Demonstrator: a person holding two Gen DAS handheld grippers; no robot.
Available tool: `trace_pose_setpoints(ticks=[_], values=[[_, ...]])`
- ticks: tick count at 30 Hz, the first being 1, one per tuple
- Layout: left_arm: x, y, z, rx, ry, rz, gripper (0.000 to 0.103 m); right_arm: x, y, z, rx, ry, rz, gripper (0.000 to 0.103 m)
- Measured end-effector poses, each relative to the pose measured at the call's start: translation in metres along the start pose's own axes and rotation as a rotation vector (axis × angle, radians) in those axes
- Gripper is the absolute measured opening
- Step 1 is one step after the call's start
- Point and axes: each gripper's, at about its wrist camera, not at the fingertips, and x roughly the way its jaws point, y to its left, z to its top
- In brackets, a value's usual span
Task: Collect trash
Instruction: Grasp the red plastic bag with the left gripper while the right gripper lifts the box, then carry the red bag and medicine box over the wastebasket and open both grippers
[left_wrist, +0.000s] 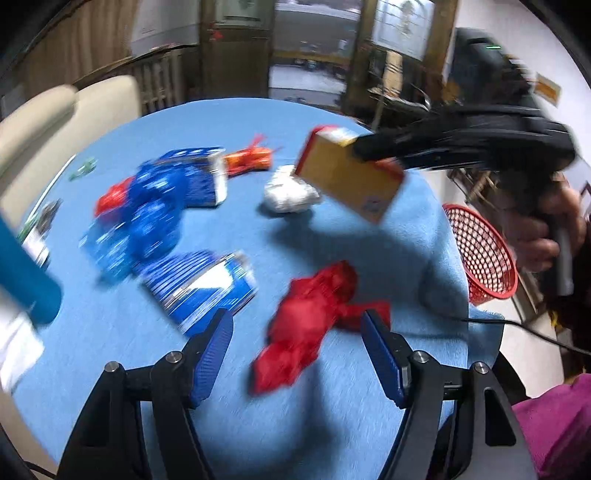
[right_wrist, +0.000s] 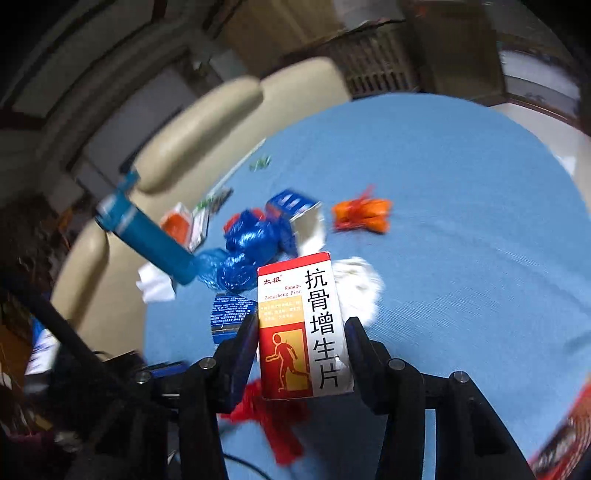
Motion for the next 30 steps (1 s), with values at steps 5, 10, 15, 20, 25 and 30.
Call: trace_pose_setpoints(ticks=[5, 10, 15, 20, 25, 30], values=[[0.031, -0.010, 0.013, 0.071, 0.059, -0.005, 0.072, -0.074, -0.036, -0.036, 0.122, -0.102, -0.030, 0.051], [0.047, -0.012, 0.011, 0.079, 0.103, -0.019, 0.072, -0.130, -0.076, -0.074, 0.266, -0.167, -0.061, 0.051], [0.055, -0.022, 0.008, 0.081, 0.133, 0.045, 0.041, -0.173, -0.104, -0.102, 0.352, -0.235, -0.113, 0.051], [0.033, -0.047, 0.023, 0.103, 0.068, 0.091, 0.038, -0.189, -0.108, -0.108, 0.358, -0.283, -0.131, 0.051], [0.001, -0.087, 0.048, 0.153, 0.002, 0.168, 0.038, -0.201, -0.100, -0.112, 0.312, -0.308, -0.178, 0.051], [-0.024, -0.127, 0.075, 0.188, -0.057, 0.231, 0.038, -0.220, -0.098, -0.120, 0.286, -0.348, -0.226, 0.051]])
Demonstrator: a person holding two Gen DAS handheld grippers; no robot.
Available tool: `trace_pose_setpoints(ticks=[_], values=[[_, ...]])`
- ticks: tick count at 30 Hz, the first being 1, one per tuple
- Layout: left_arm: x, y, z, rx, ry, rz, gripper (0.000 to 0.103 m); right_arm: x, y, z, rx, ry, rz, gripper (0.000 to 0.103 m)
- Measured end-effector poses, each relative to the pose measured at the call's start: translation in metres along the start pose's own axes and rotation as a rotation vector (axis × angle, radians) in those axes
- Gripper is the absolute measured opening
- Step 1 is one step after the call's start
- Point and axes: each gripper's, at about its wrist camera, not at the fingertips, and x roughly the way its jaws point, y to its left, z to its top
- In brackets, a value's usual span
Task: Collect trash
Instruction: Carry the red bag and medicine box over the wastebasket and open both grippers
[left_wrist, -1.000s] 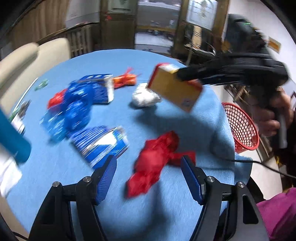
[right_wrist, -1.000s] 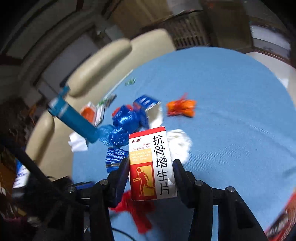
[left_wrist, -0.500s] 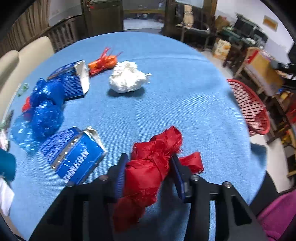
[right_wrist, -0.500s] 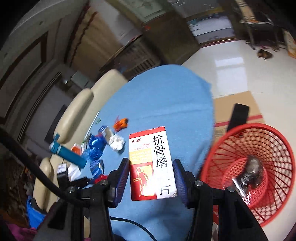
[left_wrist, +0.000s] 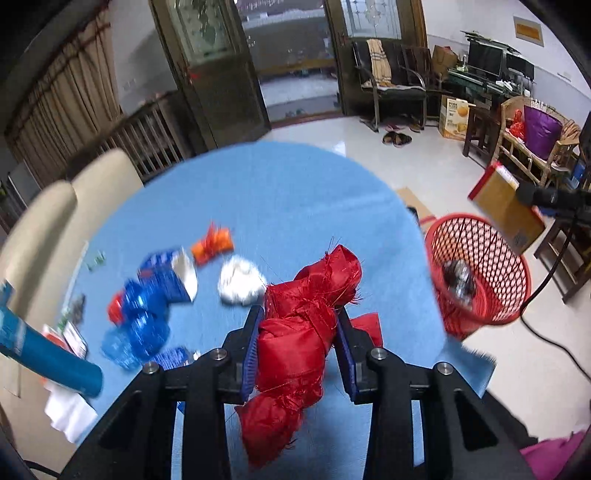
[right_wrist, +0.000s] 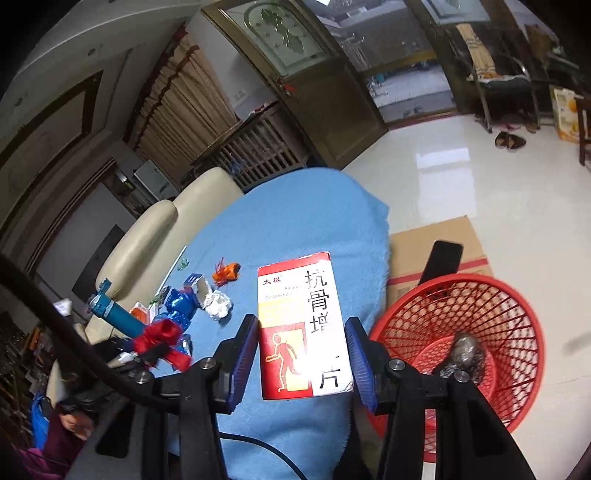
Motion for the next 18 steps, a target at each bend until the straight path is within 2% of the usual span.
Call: trace_pose_setpoints(ticks=[6, 18], values=[[-0.013, -0.036, 0.036, 0.055, -0.061, 0.037, 0.038, -0.022, -0.017, 0.004, -0.001, -0.048, -0.024, 0.051], [-0.015, -0.109, 0.067, 0.191, -0.073, 0.013, 0.039, -0.053, -0.062, 0.002, 0.045, -0.098, -0.069, 0.051]])
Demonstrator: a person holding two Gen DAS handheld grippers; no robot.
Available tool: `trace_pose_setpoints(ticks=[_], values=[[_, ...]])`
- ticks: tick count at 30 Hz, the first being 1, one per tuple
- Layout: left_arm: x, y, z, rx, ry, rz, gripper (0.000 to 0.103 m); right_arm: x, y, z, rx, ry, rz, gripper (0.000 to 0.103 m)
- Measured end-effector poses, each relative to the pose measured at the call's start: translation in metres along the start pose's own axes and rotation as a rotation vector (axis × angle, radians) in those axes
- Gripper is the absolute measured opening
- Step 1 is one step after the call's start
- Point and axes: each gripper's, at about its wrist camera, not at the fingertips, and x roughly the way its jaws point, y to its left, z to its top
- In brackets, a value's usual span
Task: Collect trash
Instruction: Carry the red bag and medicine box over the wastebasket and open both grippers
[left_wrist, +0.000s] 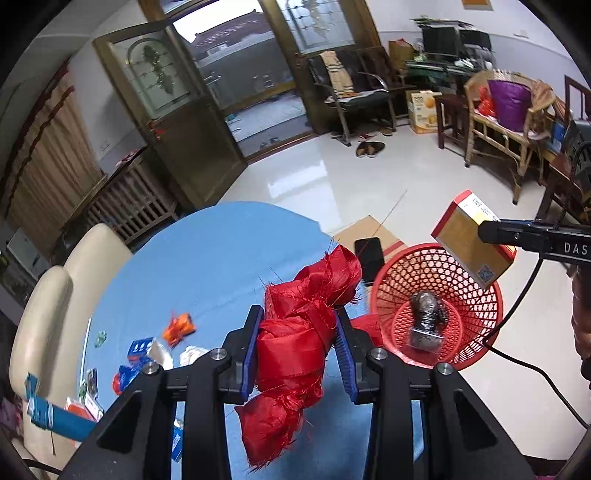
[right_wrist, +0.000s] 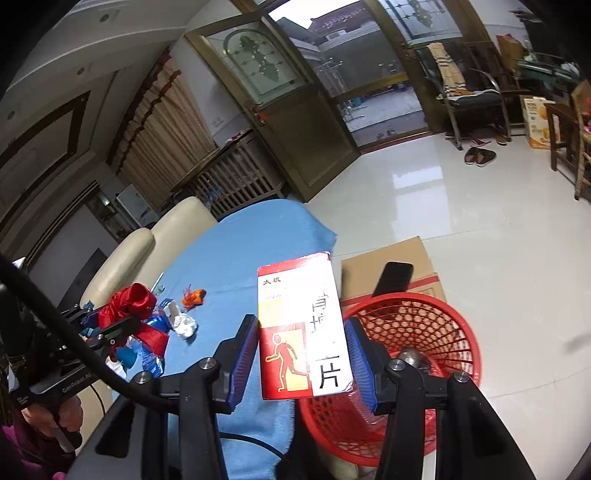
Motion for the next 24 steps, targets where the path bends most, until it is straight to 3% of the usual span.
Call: trace_pose_setpoints(ticks=[24], values=[[0.043, -0.057, 0.033, 0.093, 0.084, -0.061, 0.039, -0.009, -0.060, 0.008, 0.100, 0.004, -0.039, 0.051]])
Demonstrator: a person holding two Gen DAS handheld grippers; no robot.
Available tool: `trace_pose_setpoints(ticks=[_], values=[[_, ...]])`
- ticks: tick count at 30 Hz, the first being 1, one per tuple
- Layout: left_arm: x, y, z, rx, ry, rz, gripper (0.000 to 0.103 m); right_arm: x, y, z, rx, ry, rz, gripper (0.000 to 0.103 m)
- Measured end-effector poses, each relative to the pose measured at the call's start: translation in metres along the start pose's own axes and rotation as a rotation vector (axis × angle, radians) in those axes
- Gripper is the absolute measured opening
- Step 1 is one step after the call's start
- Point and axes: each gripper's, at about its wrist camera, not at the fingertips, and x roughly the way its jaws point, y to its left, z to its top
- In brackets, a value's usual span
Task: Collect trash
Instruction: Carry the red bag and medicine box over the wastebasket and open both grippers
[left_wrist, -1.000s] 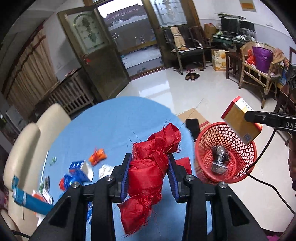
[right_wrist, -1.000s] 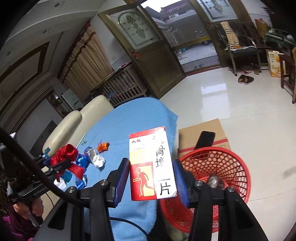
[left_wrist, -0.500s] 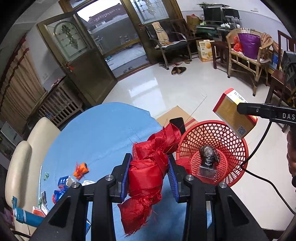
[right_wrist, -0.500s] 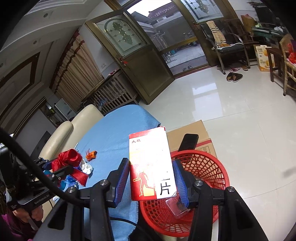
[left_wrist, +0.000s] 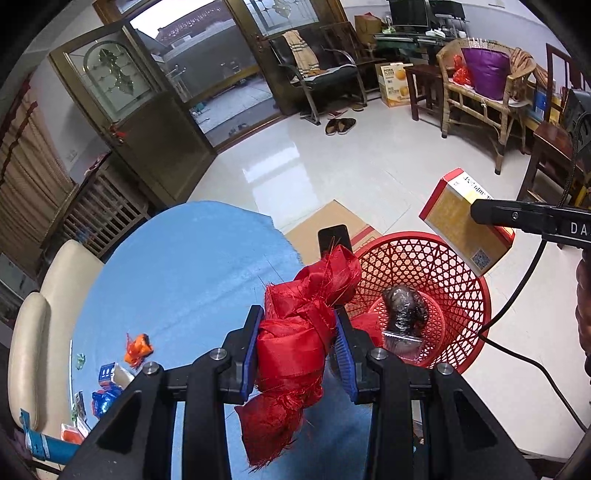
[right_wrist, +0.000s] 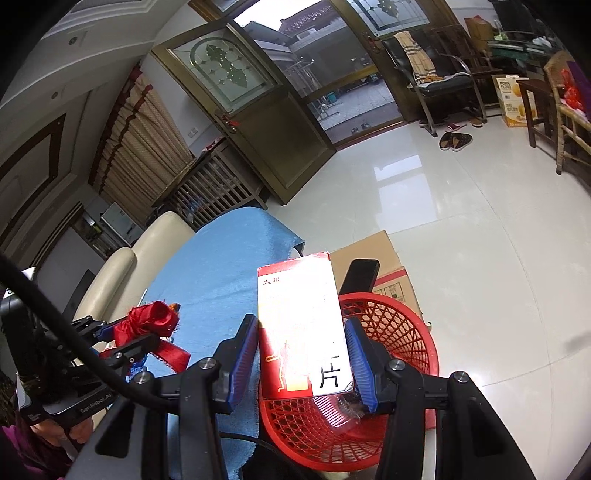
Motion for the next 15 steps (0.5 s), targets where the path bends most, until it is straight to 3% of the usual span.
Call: trace_pose_setpoints(ticks=[11, 15], values=[[0.014, -0.022, 0.016, 0.031, 0.015, -0.033, 0.039, 0.000, -0.029, -0.002, 0.060, 0.021, -0.010, 0.051], [0.020, -0.028, 0.022, 0.017, 0.016, -0.095, 0.042, 0.000, -0.033, -0.004, 0.083, 0.031, -0.004, 0.051]])
